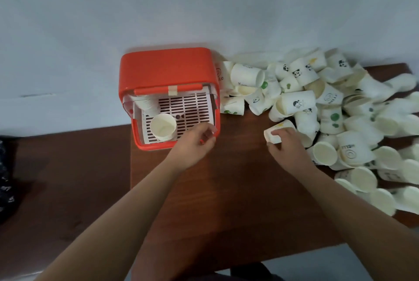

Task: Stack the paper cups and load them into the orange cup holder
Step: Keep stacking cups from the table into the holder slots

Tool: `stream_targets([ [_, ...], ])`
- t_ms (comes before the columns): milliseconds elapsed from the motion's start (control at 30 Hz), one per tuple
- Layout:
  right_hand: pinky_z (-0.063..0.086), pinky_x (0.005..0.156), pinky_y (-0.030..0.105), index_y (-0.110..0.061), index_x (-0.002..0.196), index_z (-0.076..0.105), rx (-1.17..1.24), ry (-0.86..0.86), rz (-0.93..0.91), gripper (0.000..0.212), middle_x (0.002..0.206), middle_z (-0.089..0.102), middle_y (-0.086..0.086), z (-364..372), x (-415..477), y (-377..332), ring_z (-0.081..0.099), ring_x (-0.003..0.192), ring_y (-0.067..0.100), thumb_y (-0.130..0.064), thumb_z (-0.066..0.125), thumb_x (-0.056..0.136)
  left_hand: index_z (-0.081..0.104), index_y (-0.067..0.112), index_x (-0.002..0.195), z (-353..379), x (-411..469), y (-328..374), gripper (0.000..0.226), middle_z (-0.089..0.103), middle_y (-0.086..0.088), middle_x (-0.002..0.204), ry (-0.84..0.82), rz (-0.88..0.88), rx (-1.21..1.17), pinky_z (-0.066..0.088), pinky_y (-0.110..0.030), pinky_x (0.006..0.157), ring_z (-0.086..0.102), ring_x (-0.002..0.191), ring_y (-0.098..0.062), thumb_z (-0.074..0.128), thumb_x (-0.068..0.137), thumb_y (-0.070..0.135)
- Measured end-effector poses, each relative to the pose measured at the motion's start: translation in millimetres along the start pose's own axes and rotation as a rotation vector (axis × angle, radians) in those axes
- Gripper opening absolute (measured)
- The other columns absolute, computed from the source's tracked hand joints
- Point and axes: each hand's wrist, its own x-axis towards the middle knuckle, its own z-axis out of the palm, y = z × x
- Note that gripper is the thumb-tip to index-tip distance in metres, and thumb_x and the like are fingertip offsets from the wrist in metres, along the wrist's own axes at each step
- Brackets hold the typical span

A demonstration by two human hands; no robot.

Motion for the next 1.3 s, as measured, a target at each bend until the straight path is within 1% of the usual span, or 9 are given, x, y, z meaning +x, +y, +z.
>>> stream_targets([
  [100, 0.044, 0.101, 0.04, -0.006, 0.126, 0.059, -0.006, 0.036, 0.043, 0.04, 0.129, 0.048, 0.012, -24.3, 4.2, 39.5, 0.053, 0.116, 0.029, -0.017, 0.068, 0.09, 0.065, 0.017, 0.111, 43.5, 26.3, 23.7, 0.017, 0.065, 0.002, 0.103, -0.073, -0.081, 0.001, 0.046, -0.022, 0.081, 0.061, 0.092, -0.009, 0.066, 0.094, 0.02],
  [233, 0.038, 0.097, 0.031, -0.006, 0.129, 0.057, 0.017, 0.048, 0.032, 0.041, 0.132, 0.045, 0.01, -48.1, 12.7, 82.0, 0.051, 0.118, 0.026, -0.018, 0.067, 0.091, 0.059, 0.016, 0.128, 110.3, 71.1, 51.9, 0.04, 0.052, 0.003, 0.126, -0.122, -0.136, 0.112, 0.041, -0.021, 0.095, 0.054, 0.112, -0.01, 0.069, 0.092, 0.029],
  [367, 0.037, 0.102, 0.032, -0.009, 0.131, 0.055, 0.065, 0.045, 0.021, 0.041, 0.135, 0.045, 0.008, -57.4, 26.4, 109.7, 0.049, 0.123, 0.024, -0.021, 0.063, 0.093, 0.051, 0.014, 0.138, 172.5, 114.9, 65.5, 0.06, 0.047, -0.003, 0.137, -0.095, -0.198, 0.194, 0.043, -0.036, 0.104, 0.05, 0.125, -0.02, 0.074, 0.087, 0.037],
  [500, 0.032, 0.097, 0.024, -0.006, 0.13, 0.053, 0.103, 0.045, -0.006, 0.043, 0.131, 0.046, 0.01, -62.4, 42.1, 121.8, 0.047, 0.12, 0.025, -0.022, 0.064, 0.092, 0.038, 0.015, 0.148, 217.6, 137.7, 67.5, 0.082, 0.045, -0.006, 0.143, -0.093, -0.261, 0.227, 0.042, -0.045, 0.107, 0.046, 0.132, -0.026, 0.075, 0.083, 0.049],
  [700, 0.043, 0.098, 0.04, -0.006, 0.134, 0.049, 0.137, 0.118, -0.086, 0.056, 0.129, 0.047, 0.012, -67.1, 71.6, 123.2, 0.049, 0.117, 0.029, -0.026, 0.072, 0.086, 0.047, 0.019, 0.146, 236.6, 135.6, 55.9, 0.079, 0.054, -0.005, 0.131, -0.051, -0.149, 0.316, 0.045, -0.047, 0.101, 0.054, 0.121, -0.028, 0.078, 0.079, 0.046],
  [900, 0.044, 0.102, 0.05, -0.007, 0.133, 0.054, -0.36, 0.185, -0.454, 0.063, 0.139, 0.049, 0.019, -75.5, 113.2, 106.2, 0.05, 0.124, 0.039, -0.013, 0.076, 0.074, 0.047, 0.021, 0.139, 195.3, 96.6, 50.1, 0.068, 0.051, 0.004, 0.13, 0.009, -0.308, 0.03, 0.043, -0.031, 0.099, 0.049, 0.118, -0.012, 0.079, 0.082, 0.039],
  [1067, 0.037, 0.107, 0.055, -0.016, 0.137, 0.054, -0.632, 0.145, -0.495, 0.07, 0.142, 0.043, 0.026, -77.0, 132.4, 87.1, 0.043, 0.129, 0.046, -0.006, 0.075, 0.07, 0.043, 0.026, 0.138, 159.6, 66.5, 49.0, 0.065, 0.056, 0.004, 0.128, 0.121, -0.458, -0.183, 0.052, -0.031, 0.088, 0.057, 0.115, -0.017, 0.077, 0.084, 0.04],
  [1167, 0.038, 0.104, 0.058, -0.017, 0.133, 0.058, -0.7, 0.074, -0.566, 0.075, 0.137, 0.047, 0.025, -73.4, 136.9, 77.7, 0.045, 0.126, 0.044, -0.009, 0.08, 0.062, 0.041, 0.03, 0.143, 148.9, 57.5, 49.6, 0.068, 0.055, 0.008, 0.13, 0.181, -0.443, -0.284, 0.052, -0.021, 0.082, 0.057, 0.118, -0.014, 0.077, 0.086, 0.036],
  [1300, 0.042, 0.098, 0.051, -0.006, 0.12, 0.059, -0.663, 0.082, -0.581, 0.066, 0.124, 0.056, 0.017, -73.3, 135.5, 70.7, 0.053, 0.115, 0.038, -0.012, 0.08, 0.058, 0.032, 0.062, 0.14, 132.4, 45.3, 50.6, 0.081, 0.048, 0.008, 0.147, 0.235, -0.379, -0.502, 0.05, -0.038, 0.102, 0.051, 0.131, -0.014, 0.079, 0.076, 0.051],
])
